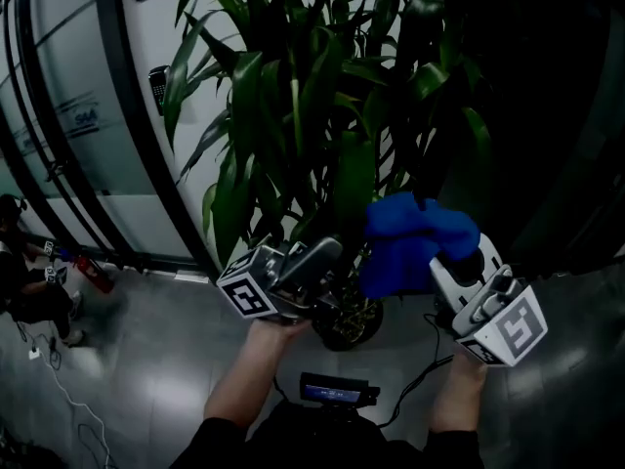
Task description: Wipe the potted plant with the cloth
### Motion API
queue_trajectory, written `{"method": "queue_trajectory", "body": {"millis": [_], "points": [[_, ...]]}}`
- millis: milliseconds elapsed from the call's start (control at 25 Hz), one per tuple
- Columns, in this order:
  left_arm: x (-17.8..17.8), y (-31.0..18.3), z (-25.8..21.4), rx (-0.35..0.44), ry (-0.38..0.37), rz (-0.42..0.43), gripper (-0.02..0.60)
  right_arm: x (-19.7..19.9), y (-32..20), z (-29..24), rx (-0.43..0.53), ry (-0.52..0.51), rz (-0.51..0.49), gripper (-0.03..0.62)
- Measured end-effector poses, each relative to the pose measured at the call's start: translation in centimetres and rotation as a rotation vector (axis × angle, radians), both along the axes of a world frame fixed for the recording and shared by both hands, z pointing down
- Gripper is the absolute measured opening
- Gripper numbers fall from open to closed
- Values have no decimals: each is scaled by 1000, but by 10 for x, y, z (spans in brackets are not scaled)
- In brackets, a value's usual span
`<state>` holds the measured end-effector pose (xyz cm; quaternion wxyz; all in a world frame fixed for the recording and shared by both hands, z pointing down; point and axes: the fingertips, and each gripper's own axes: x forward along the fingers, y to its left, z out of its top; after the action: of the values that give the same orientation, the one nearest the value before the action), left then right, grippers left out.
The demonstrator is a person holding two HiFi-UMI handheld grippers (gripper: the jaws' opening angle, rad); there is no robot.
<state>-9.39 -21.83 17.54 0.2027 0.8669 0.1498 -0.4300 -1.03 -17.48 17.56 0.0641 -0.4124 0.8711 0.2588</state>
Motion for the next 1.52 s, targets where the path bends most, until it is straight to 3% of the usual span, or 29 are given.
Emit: {"method": "queue_trajectory", "body": {"millis": [160,440,760,1040,1240,1520], "points": [[-3,8,0,-4,18,10,425,18,6,-41,111,-120,16,71],[-2,18,5,-25,19,9,425,-10,-21,-60,96,-120,-42,72],[6,12,6,-62,22,5,425,-47,-60,-10,-57,38,-80,72],[11,8,0,-87,28,-22,425,-53,-49,9,-92,88,-100,72],[9,6,-8,-102,46,-20,425,-53,-38,40,-175,198,-76,72],[9,6,-9,-100,50,-28,425,-56,-22,65,-214,265,-103,72]]}}
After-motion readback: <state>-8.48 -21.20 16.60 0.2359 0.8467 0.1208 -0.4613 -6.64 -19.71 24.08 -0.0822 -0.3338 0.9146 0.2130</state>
